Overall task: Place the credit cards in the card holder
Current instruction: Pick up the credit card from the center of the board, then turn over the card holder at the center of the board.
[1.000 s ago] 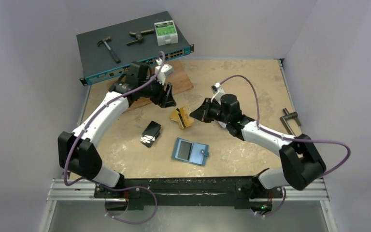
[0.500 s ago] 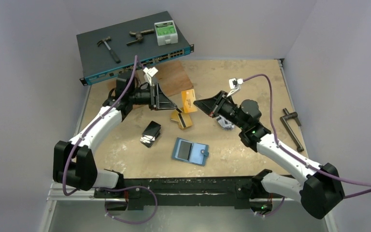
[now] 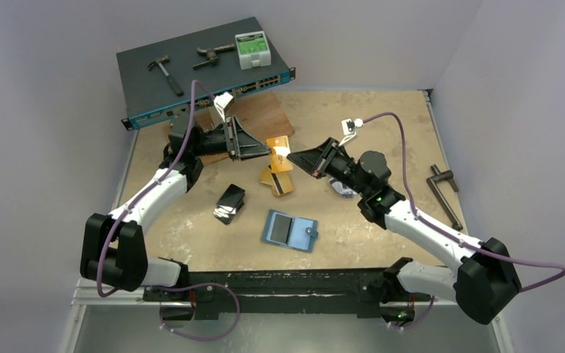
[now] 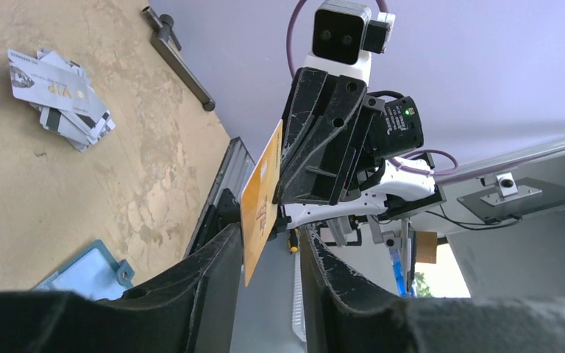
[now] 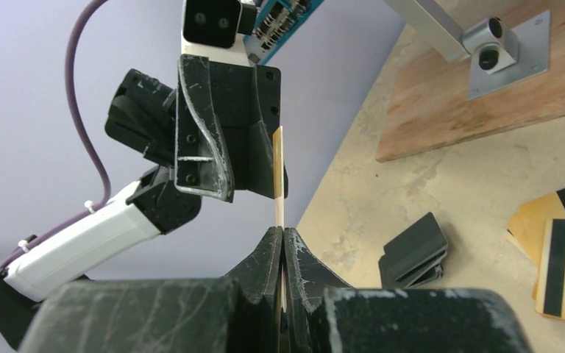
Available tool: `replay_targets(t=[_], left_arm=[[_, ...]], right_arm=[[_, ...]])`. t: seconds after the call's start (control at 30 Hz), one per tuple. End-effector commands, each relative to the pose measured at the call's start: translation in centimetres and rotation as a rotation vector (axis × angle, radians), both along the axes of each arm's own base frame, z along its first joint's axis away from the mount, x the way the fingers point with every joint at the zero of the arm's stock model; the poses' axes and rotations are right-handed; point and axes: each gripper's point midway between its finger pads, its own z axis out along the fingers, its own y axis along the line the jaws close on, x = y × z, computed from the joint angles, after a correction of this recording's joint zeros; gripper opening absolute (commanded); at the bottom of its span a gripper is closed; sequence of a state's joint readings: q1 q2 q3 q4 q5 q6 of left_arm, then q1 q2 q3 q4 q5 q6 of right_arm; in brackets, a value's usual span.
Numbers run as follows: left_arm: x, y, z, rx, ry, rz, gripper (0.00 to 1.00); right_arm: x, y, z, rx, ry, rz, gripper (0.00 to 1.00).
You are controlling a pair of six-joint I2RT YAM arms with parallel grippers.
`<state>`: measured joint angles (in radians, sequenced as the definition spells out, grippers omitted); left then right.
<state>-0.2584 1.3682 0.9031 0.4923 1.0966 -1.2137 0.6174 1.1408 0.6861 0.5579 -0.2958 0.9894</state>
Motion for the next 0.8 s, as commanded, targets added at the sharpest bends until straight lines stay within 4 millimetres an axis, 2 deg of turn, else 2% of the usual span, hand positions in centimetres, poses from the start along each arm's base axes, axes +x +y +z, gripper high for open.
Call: replay_targets(t=[0.0, 0.13, 0.33, 0.4, 0.43, 0.53, 0.63, 0.7, 0.77], left_arm=[[-1.3, 0.1, 2.4, -0.046, -0.083, -0.032, 0.32], [-1.2, 0.1, 2.4, -0.047, -0.076, -0.034, 0.26], [-1.2, 0.1, 2.7, -0.056, -0.075, -0.037, 0.06], [-1.2, 0.1, 2.6, -0.051, -0.075, -0.037, 0.03], [-1.1, 0.1, 2.4, -0.046, -0.078, -0.036, 0.01], [-1.1, 0.1, 1.9, -0.023, -0.07, -0.032, 0.0], [-1.2, 0.2, 1.5, -0.006, -0.06, -0.031, 0.0], [-1.2, 0.2, 1.4, 0.006, -0.047, -0.033, 0.0], [-1.4, 0.2, 1.5, 0.01, -0.057, -0.036, 0.0]], right_arm=[[0.2, 0.2, 3.8, 0.104, -0.064, -0.006, 0.0], [0.3, 0.4, 3.6, 0.112, -0.057, -0.01, 0.0], [0.3, 0.9, 3.6, 0.111, -0.057, -0.006, 0.0], [-0.1, 1.5, 3.6, 0.096, -0.068, 0.025, 0.0], [-0.2, 1.8, 3.8, 0.092, -0.078, 0.038, 0.04], [-0.5, 2.2, 4.2, 0.07, -0.106, 0.068, 0.15], [-0.7, 2.8, 5.1, 0.05, -0.134, 0.11, 0.18], [-0.7, 3.4, 5.3, 0.045, -0.141, 0.138, 0.17], [-0.6, 3.6, 5.8, 0.047, -0.147, 0.146, 0.1]])
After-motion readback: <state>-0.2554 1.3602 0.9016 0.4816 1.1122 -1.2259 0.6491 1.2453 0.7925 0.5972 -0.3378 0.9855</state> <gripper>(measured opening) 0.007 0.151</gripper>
